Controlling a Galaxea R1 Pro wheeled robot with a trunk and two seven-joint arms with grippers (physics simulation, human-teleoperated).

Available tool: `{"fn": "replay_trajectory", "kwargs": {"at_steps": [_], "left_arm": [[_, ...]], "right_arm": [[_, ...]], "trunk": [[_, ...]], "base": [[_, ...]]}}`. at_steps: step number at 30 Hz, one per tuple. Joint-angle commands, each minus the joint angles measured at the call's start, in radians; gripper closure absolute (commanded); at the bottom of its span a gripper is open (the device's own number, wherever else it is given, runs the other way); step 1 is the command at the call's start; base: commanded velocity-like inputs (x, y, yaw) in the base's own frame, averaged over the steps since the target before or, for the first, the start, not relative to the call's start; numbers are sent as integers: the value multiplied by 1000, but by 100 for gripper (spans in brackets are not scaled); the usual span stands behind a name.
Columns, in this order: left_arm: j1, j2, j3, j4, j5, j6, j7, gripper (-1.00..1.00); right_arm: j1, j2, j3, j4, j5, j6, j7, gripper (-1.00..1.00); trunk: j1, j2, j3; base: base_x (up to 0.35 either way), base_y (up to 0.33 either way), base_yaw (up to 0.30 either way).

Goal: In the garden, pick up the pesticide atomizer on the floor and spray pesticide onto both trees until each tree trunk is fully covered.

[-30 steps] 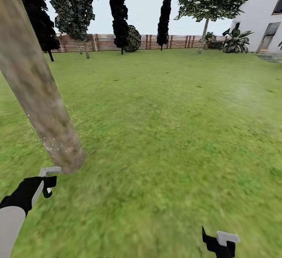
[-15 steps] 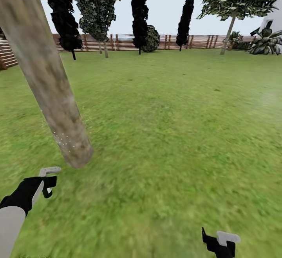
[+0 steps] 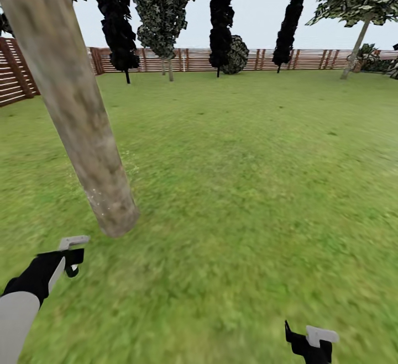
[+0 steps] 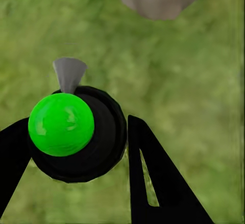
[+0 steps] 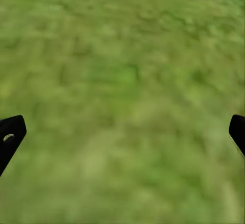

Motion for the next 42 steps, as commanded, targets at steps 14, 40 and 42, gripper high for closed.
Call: {"fn": "replay_trajectory", "kwargs": {"at_steps": [14, 40, 42], "left_arm": [[-49, -9, -28, -254, -25, 191, -171, 100], [-60, 21, -99, -436, -30, 350, -208, 100], [-59, 22, -99, -436, -30, 350, -207, 100]], "right_arm": [[0, 0, 6, 0, -3, -2, -4, -100], [0, 0, 6, 0, -4, -2, -4, -100], [0, 0, 6, 0, -4, -2, -4, -100]], "trunk": [[0, 0, -1], [0, 0, -1], [0, 0, -1]], "base": [[7, -5, 2], [45, -123, 81], [126, -265, 274]]}}
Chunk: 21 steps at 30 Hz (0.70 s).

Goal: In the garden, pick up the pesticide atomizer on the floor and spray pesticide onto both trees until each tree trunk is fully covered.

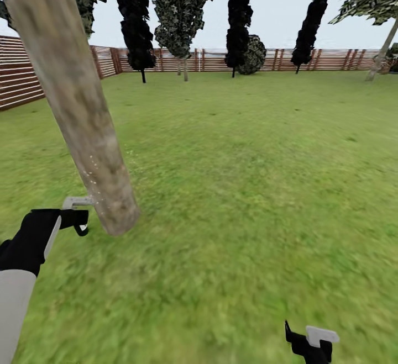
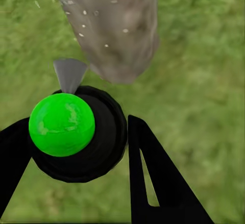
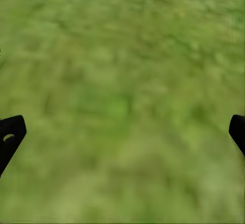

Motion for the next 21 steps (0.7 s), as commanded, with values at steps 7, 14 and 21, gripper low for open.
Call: {"fn": "replay_trajectory", "kwargs": {"at_steps": [7, 14, 21], "left_arm": [[1, -2, 2, 0, -32, 1, -7, 100], [26, -2, 3, 2, -33, 1, -1, 100], [67, -10, 3, 3, -27, -5, 63, 100]], "right_arm": [[0, 0, 6, 0, -3, -2, -4, -100], [0, 0, 6, 0, -3, -2, -4, -100], [0, 0, 6, 0, -3, -2, -4, -100]], "trunk": [[0, 0, -1], [0, 0, -1], [0, 0, -1]], "base": [[179, -242, 192], [205, -225, 3], [207, -223, 219]]}}
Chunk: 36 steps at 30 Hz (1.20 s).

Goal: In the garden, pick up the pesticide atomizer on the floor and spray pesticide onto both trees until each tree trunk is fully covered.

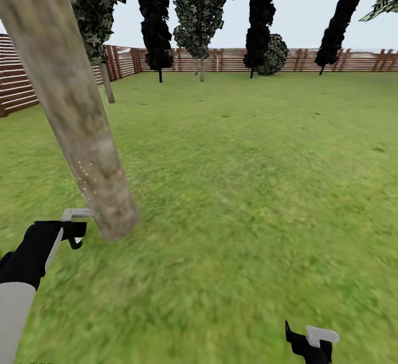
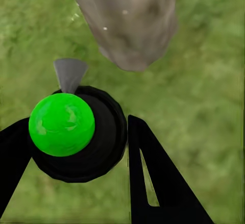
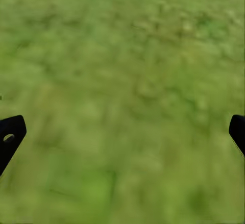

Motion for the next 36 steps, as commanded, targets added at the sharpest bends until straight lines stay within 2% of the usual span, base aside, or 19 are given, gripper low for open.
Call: {"fn": "replay_trajectory", "kwargs": {"at_steps": [1, 6, 17, 25, 33, 36], "left_arm": [[-1, -2, 2, -1, -12, 3, -9, 100], [-1, -3, 2, -1, -12, 3, -9, 100], [31, -3, 2, -2, -9, 2, -9, 100], [49, -3, 2, -1, -8, 2, -9, 100], [68, -8, 2, 0, -6, 2, -9, 100], [71, -19, 2, -2, -7, 2, -9, 100]], "right_arm": [[0, 0, 6, 0, -3, -2, -4, -100], [0, 0, 6, 0, -3, -2, -4, -100], [0, 0, 6, 0, -3, -2, -4, -100], [0, 0, 6, 0, -3, -2, -4, -100], [0, 0, 6, 0, -3, -2, -4, -100], [0, 0, 6, 0, -3, -2, -4, -100]], "trunk": [[0, 0, -1], [0, 0, -1], [0, 0, -1], [0, 0, -1], [0, 0, -1], [0, 0, -1]], "base": [[207, -223, 276], [199, -223, 239], [16, -272, 25], [112, -269, 243], [214, -213, 45], [38, -257, 160]]}}
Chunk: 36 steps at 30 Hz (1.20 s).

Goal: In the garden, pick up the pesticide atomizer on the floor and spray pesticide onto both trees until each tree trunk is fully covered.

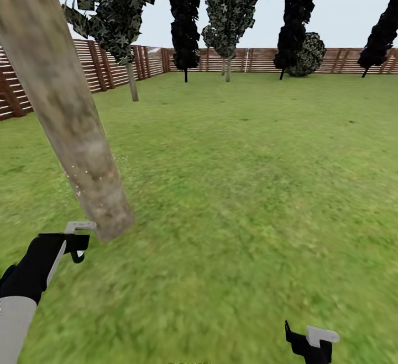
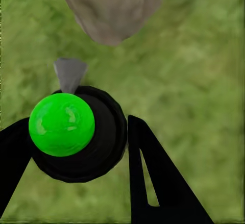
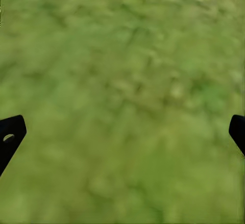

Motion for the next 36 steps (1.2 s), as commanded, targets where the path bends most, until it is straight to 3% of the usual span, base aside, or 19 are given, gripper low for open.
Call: {"fn": "replay_trajectory", "kwargs": {"at_steps": [1, 5, 11, 23, 26, 29, 33, 36], "left_arm": [[1, -1, 2, -2, -11, 4, -9, 100], [7, -3, 2, 0, -9, 5, -9, 100], [16, -18, 3, 71, -8, 4, -9, 100], [5, -19, -1, 62, -12, 15, -20, 100], [-55, -15, -1, 82, -11, 113, -23, 100], [-59, -6, 1, 92, -13, 130, -25, 100], [-58, -14, -2, 100, -8, 77, -17, 100], [-59, -40, -1, 98, -7, 63, -12, 100]], "right_arm": [[0, 0, 6, 0, -3, -2, -4, -100], [0, 0, 6, 0, -3, -2, -4, -100], [0, 0, 6, 0, -3, -2, -4, -100], [0, 0, 6, 0, -3, -2, -4, -100], [0, 0, 6, 0, -3, -2, -4, -100], [0, 0, 6, 0, -3, -2, -4, -100], [0, 0, 6, 0, -3, -2, -4, -100], [0, 0, 6, 0, -3, -2, -4, -100]], "trunk": [[0, 0, -1], [0, 0, -1], [0, 0, -1], [0, 0, -1], [0, 0, -1], [0, 0, -1], [0, 0, -1], [0, 0, -1]], "base": [[-75, -272, 259], [-31, -274, 272], [202, -212, 244], [73, -49, 71], [0, 0, 71], [0, 0, 6], [0, 0, 5], [0, 0, 210]]}}
